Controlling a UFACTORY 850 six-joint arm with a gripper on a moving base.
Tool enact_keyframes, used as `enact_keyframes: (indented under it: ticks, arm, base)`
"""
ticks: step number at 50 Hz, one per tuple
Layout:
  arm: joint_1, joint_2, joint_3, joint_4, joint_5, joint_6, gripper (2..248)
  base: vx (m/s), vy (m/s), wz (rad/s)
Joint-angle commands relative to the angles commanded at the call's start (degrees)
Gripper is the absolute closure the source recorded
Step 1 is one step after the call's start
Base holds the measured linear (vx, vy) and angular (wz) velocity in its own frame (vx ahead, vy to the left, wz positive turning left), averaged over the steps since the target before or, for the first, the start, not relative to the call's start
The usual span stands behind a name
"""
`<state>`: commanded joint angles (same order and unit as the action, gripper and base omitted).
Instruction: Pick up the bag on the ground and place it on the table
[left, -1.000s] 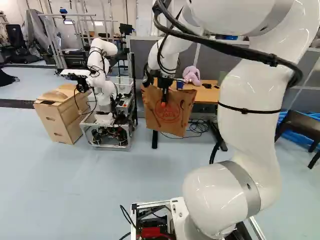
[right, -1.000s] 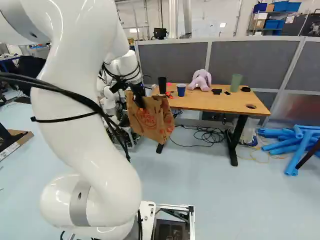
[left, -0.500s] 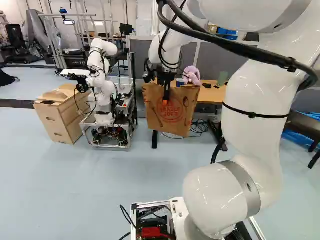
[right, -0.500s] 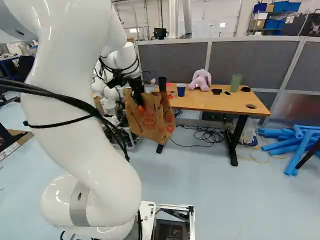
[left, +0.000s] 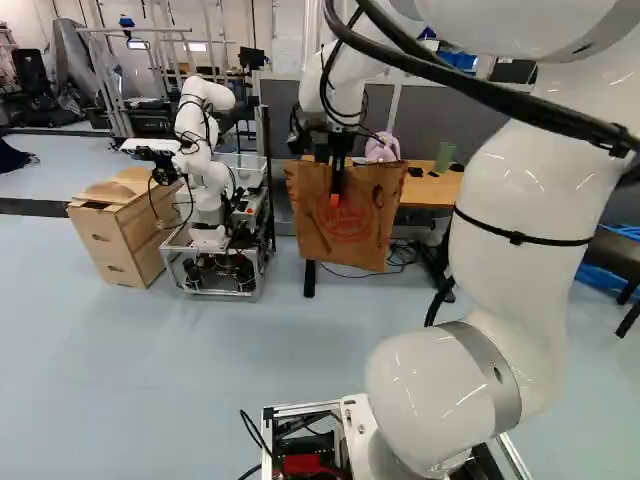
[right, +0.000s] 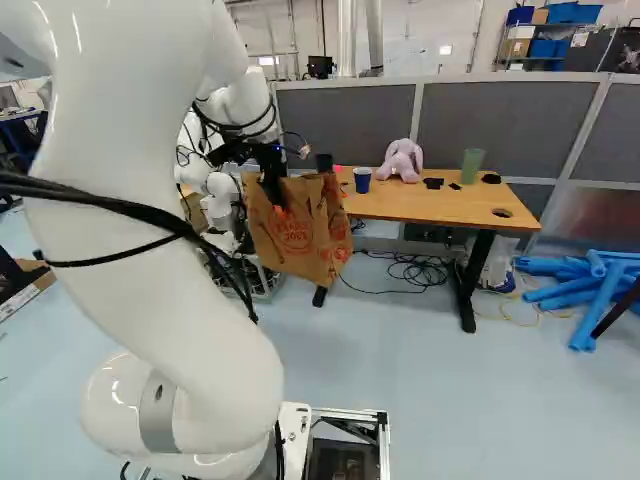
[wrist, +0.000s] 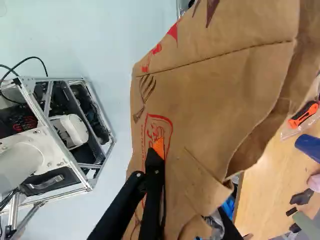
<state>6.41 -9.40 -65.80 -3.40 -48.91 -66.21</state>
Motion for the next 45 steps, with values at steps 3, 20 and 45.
enact_keyframes:
  ticks: [3,20,45]
  arm:
    - [-0.1,0.1,-0.4,0.0,-0.9,0.0,232]
    - [-0.8,0.5,-3.3,0.0,-5.7,0.0,232]
    - [-1.6,1.0,-7.6,0.0,-12.9,0.0,232]
  base:
    - [0.0,0.0,0.0]
    - [0.0,0.0,0.0]
    - [0.0,0.0,0.0]
